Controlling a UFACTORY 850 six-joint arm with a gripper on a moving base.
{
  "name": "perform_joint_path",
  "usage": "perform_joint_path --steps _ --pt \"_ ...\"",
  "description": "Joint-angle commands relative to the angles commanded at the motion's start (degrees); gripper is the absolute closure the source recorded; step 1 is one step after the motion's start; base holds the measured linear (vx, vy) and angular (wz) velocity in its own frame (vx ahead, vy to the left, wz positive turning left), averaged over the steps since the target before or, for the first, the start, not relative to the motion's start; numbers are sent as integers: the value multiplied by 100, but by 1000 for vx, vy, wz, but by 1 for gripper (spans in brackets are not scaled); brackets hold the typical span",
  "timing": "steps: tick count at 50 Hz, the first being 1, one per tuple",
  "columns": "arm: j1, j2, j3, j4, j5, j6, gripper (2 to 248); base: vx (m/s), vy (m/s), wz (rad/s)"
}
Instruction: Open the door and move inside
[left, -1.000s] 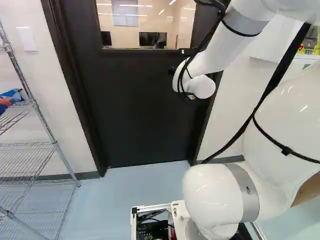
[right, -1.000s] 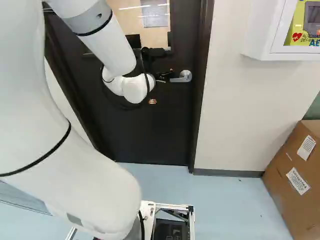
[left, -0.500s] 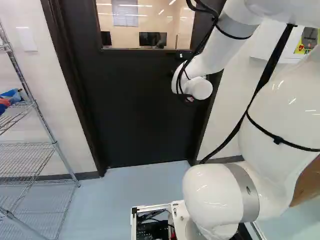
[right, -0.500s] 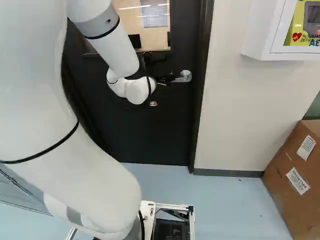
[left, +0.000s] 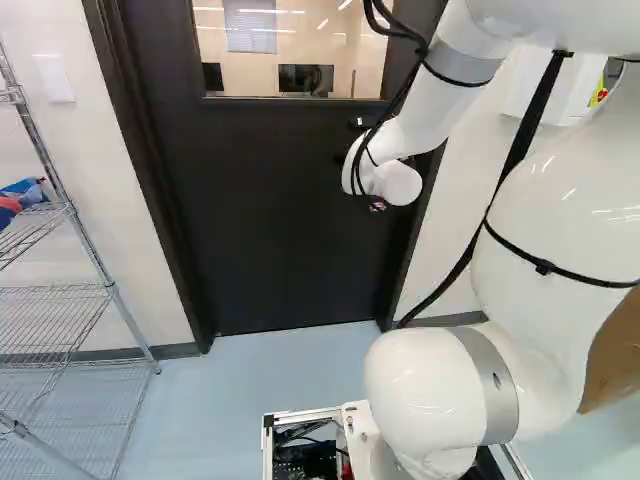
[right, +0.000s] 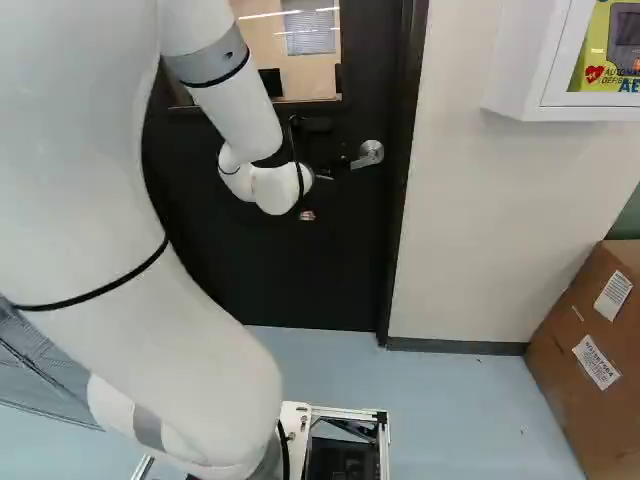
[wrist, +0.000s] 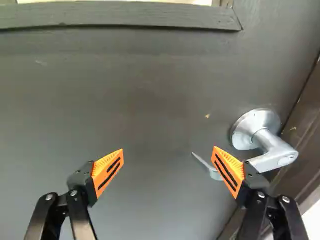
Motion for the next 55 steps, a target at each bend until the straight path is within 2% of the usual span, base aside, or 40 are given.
perform_joint_path --steps 44,55 --pt "0 -526 54 0 0 0 3 0 0 0" --pt "-6 -493 131 0 0 0 3 0 0 0"
